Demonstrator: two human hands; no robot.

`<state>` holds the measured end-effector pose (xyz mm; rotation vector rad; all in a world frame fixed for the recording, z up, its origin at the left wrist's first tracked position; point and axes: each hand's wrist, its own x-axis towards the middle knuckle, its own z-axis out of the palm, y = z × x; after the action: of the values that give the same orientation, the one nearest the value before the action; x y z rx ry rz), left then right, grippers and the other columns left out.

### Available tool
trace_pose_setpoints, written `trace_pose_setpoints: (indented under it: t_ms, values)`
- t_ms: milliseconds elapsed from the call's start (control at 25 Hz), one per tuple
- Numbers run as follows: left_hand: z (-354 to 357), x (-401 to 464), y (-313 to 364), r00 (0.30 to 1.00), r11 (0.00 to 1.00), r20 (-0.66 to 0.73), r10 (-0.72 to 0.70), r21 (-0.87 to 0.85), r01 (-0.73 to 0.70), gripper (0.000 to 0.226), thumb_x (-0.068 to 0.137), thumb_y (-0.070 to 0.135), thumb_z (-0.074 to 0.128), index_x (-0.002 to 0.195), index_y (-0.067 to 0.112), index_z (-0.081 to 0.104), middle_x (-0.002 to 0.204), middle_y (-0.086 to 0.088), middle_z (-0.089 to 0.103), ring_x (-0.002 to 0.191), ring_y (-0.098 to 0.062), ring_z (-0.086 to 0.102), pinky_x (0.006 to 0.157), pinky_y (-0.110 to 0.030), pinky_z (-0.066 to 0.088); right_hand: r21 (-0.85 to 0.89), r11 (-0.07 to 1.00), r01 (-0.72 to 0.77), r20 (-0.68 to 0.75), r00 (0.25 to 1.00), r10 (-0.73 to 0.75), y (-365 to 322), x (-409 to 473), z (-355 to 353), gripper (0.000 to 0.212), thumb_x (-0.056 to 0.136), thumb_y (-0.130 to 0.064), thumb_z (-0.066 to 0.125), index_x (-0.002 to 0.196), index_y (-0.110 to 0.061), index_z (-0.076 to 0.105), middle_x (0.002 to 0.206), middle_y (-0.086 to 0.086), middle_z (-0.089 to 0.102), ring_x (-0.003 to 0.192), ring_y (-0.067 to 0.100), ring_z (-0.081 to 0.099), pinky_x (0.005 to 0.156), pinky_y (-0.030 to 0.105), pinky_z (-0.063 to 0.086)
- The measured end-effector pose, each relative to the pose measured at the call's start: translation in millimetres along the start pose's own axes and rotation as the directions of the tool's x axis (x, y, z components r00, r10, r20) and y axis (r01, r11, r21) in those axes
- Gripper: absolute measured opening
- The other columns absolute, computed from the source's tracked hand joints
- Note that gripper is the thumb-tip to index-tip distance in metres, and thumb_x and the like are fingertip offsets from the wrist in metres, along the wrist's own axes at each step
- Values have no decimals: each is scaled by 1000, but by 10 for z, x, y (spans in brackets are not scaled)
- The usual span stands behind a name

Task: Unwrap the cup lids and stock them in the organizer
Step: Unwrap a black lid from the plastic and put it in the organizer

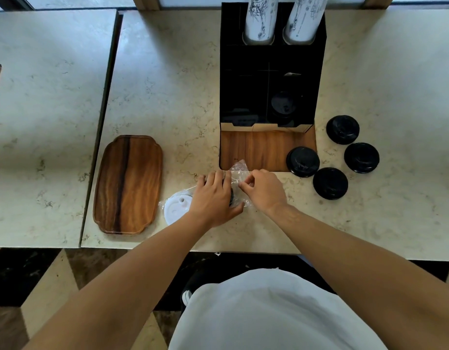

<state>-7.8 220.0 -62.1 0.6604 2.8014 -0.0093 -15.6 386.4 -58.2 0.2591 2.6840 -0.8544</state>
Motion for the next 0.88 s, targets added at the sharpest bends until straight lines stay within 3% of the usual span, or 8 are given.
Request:
trace_pose_setpoints:
  t_ms: [320,560,880]
  values:
    - [24,-2,-21,1000,1000,16,4,9,-4,95,87,74,41,145,-2,41,131,-20,56,116,-37,54,97,-54,44,-127,992,19,39,999,-14,-114,61,-13,29,86,-30,61,60,-21,66,61,-4,65,58,13,61,55,33,53]
    - [38,4,-33,999,1000,33,9,19,-9,99,82,75,47,145,-1,40,132,-18,55,115,-36,53,97,-53,45,40,995,-87,69,994,84,-76,95,-51,21,82,-30,65,64,-20,59,63,-3,64,60,16,62,54,34,50]
    - [75,11,-42,999,999,35,11,39,-13,93,82,70,46,146,3,39,127,-16,55,109,-35,53,91,-49,46,37,989,-141,38,989,140,53,152,-131,23,85,-29,63,72,-9,64,68,6,68,64,24,67,60,45,59]
